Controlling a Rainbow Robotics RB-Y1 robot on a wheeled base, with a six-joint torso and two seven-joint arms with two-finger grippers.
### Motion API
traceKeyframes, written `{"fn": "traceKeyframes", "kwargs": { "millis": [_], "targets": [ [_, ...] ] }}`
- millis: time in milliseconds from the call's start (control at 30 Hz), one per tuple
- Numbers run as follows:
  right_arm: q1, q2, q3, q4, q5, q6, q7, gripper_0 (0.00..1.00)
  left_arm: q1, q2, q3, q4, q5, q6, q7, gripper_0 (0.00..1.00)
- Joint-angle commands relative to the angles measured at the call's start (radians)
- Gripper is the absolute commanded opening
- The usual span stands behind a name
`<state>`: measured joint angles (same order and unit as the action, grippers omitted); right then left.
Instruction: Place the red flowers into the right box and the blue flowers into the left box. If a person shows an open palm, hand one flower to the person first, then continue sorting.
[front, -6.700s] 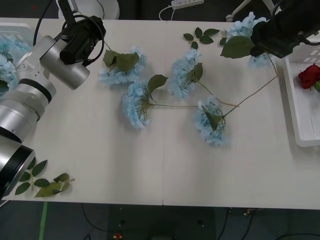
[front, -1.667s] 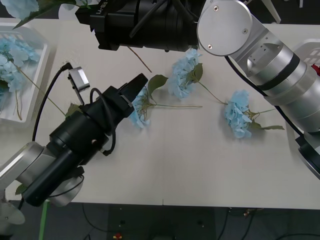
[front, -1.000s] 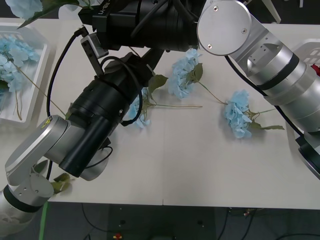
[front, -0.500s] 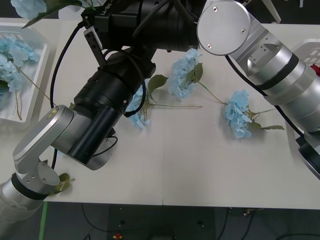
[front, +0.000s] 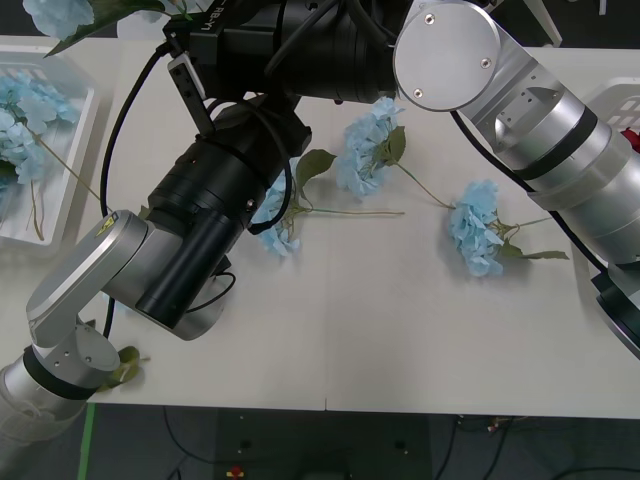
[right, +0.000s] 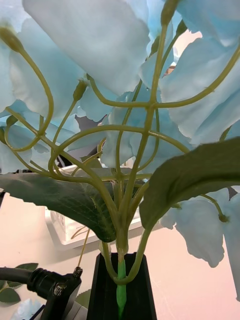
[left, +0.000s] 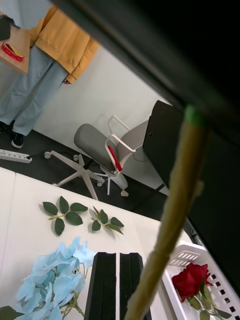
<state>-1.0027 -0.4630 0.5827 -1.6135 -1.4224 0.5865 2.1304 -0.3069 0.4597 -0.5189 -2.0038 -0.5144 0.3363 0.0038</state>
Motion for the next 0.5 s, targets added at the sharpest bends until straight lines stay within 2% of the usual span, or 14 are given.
{"fn": "traceKeyframes", "kwargs": {
  "millis": [33, 67, 100, 133, 200, 300, 500],
  "targets": [
    [-0.002, 0.03, 0.005, -0.009, 0.01, -0.011, -0.02, 0.06, -0.044, -0.015, 0.005, -0.02, -0.018, -0.006, 0.025, 0.0],
    [-0.002, 0.029, 0.006, -0.009, 0.01, -0.01, -0.021, 0.25, -0.044, -0.01, 0.005, -0.02, -0.018, -0.006, 0.027, 0.0],
    [-0.002, 0.027, 0.005, -0.009, 0.01, -0.01, -0.02, 0.34, -0.044, -0.007, 0.005, -0.021, -0.016, -0.006, 0.028, 0.0],
    [-0.002, 0.024, 0.005, -0.009, 0.01, -0.011, -0.02, 0.52, -0.043, 0.002, 0.007, -0.02, -0.016, -0.006, 0.03, 0.0],
    [-0.002, 0.02, 0.005, -0.009, 0.01, -0.011, -0.021, 0.68, -0.038, 0.011, 0.007, -0.021, -0.015, -0.006, 0.033, 0.0],
    [-0.002, 0.015, 0.003, -0.009, 0.01, -0.011, -0.018, 0.82, -0.035, 0.023, 0.01, -0.021, -0.015, -0.006, 0.039, 0.0],
    [-0.002, 0.0, 0.003, -0.009, 0.008, -0.014, -0.014, 0.9, 0.015, 0.033, 0.033, -0.021, -0.032, -0.052, 0.042, 0.0]
  ]
}}
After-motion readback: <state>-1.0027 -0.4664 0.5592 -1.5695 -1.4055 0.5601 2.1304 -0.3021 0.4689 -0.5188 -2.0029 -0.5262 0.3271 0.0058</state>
